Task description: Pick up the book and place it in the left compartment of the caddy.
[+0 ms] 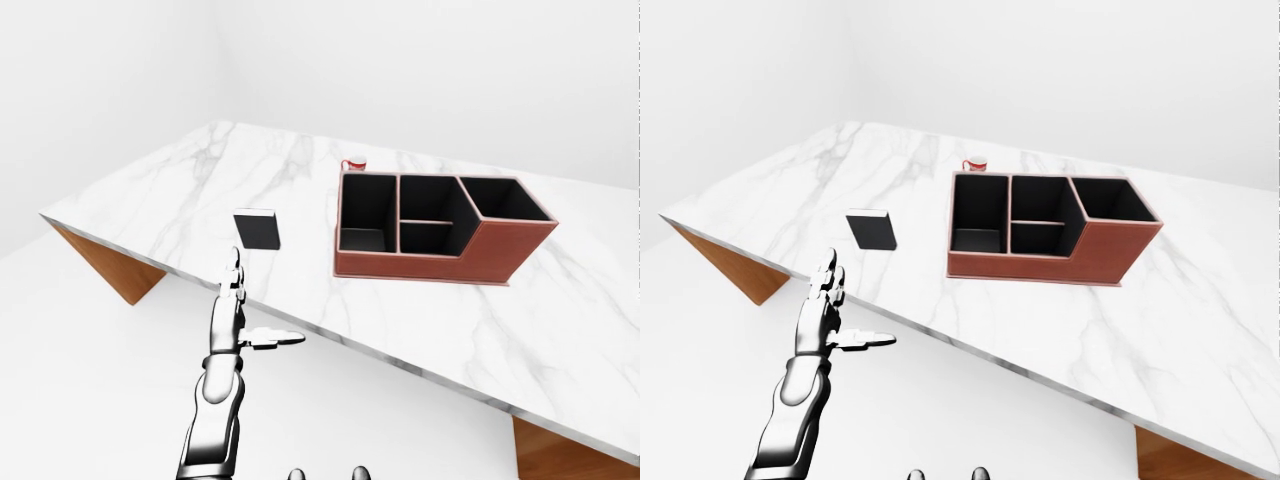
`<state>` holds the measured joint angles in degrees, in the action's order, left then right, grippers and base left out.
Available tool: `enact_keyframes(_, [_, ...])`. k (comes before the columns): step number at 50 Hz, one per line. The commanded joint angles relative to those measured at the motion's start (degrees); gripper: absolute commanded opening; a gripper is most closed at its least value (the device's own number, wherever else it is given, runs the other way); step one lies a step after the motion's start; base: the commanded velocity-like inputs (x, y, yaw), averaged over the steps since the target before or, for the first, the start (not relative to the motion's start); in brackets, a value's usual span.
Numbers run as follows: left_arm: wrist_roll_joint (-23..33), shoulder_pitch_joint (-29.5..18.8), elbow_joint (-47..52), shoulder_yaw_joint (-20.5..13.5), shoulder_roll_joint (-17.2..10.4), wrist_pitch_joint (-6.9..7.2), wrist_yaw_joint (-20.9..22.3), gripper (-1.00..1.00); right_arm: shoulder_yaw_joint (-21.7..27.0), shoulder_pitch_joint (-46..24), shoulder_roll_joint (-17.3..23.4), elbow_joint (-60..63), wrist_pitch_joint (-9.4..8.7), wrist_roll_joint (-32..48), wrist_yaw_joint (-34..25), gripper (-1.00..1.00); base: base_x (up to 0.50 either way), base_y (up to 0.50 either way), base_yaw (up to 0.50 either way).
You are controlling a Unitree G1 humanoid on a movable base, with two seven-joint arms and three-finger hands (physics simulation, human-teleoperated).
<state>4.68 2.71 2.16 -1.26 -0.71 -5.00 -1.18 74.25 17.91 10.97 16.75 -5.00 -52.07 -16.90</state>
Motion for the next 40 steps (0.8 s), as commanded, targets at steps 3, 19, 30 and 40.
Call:
enact_keyframes(3, [0.1,0.22,0.56,0.14,0.05,0.0,0.06,1.0,0.04,0.13,-0.04,0.13,0.0,-0.09,-0.01,1.0,0.13,-0.28,0.0])
enact_keyframes(19, [0.25,0.52,1.09,0.33,0.11,0.0,0.1,1.0,0.2,0.14,-0.05,0.24,0.0,-0.28,-0.08,1.0,0.1,-0.21,0.0])
enact_keyframes(30, [0.06,0.15,0.09,0.13,0.06,0.0,0.06,1.0,0.55,0.23,0.06,0.28,0.0,-0.24,-0.38,1.0,0.0,0.0,0.0])
enact_keyframes(40, [-0.1,-0.09,-0.21,-0.01,0.03,0.0,-0.02,1.0,0.03,-0.01,-0.01,-0.71,0.0,0.47,-1.11,1.0,0.0,0.0,0.0])
